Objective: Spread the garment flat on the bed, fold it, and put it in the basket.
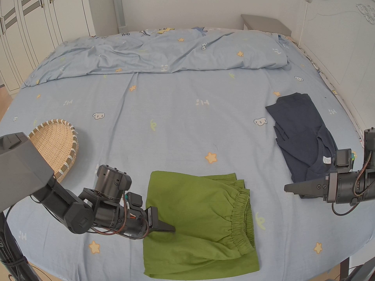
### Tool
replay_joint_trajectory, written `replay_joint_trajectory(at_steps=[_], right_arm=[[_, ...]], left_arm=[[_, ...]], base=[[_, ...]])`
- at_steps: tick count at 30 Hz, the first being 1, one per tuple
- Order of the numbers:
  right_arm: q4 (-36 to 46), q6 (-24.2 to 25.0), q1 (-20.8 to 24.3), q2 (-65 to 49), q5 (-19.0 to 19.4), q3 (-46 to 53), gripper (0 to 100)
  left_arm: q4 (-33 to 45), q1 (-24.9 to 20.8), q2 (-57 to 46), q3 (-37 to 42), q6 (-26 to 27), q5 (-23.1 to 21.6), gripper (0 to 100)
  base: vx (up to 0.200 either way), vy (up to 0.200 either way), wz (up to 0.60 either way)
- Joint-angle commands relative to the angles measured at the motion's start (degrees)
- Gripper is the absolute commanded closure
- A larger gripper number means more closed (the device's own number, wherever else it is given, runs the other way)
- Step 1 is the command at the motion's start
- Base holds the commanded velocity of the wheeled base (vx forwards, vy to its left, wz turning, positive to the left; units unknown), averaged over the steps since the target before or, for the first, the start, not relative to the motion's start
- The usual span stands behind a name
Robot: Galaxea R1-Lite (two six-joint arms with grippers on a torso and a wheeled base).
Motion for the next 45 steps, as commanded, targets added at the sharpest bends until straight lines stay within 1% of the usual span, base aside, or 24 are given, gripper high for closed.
replay_joint_trajectory(at_steps=[1, 3, 6, 8, 11, 16, 19, 20, 24, 28, 45], right_arm=[[0.1, 0.0, 0.2, 0.2, 0.0, 0.0, 0], [0.1, 0.0, 0.3, 0.2, 0.0, -0.1, 0], [0.1, 0.0, 0.3, 0.1, 0.0, -0.1, 0], [0.2, 0.1, 0.3, 0.2, 0.0, -0.1, 0], [0.2, 0.0, 0.4, 0.2, 0.0, -0.1, 0], [0.2, 0.1, 0.6, 0.2, 0.0, -0.1, 0], [0.2, 0.1, 0.9, 0.1, 0.0, -0.1, 0], [0.2, 0.1, 0.9, 0.2, 0.0, -0.1, 0], [0.2, 0.1, 0.9, 0.2, 0.0, 0.0, 0], [0.2, 0.0, 1.0, 0.3, 0.0, 0.0, 0], [0.2, 0.1, 1.2, 0.2, 0.0, 0.0, 0]], left_arm=[[1.7, 6.2, -9.1, -1.3, -2.1, -0.7, 100], [3.8, 8.3, -11.9, -2.7, -2.5, -0.7, 100], [10.1, 12.0, -16.3, -7.1, -2.3, -0.7, 100], [12.4, 13.2, -16.7, -8.8, -2.1, -1.0, 100], [15.3, 14.3, -16.9, -10.7, -1.5, -1.2, 100], [16.7, 15.7, -16.5, -11.8, 0.6, -1.4, 100], [18.4, 16.5, -16.1, -12.4, 1.9, -1.5, 100], [21.4, 17.0, -16.0, -13.7, 3.6, -1.7, 100], [29.8, 18.0, -16.1, -17.7, 6.6, -1.7, 100], [35.1, 18.2, -16.1, -19.7, 9.5, -1.7, 100], [35.8, 17.3, -16.2, -19.1, 10.1, -1.6, 100]], base=[[0.000, 0.000, 0.00], [0.000, 0.000, 0.00], [0.000, 0.000, 0.00], [0.000, 0.000, 0.00], [0.000, 0.000, 0.00], [0.000, 0.000, 0.00], [0.000, 0.200, 0.00], [0.000, 0.200, 0.00], [0.000, 0.200, 0.00], [0.000, 0.200, 0.00], [0.000, 0.200, 0.00]])
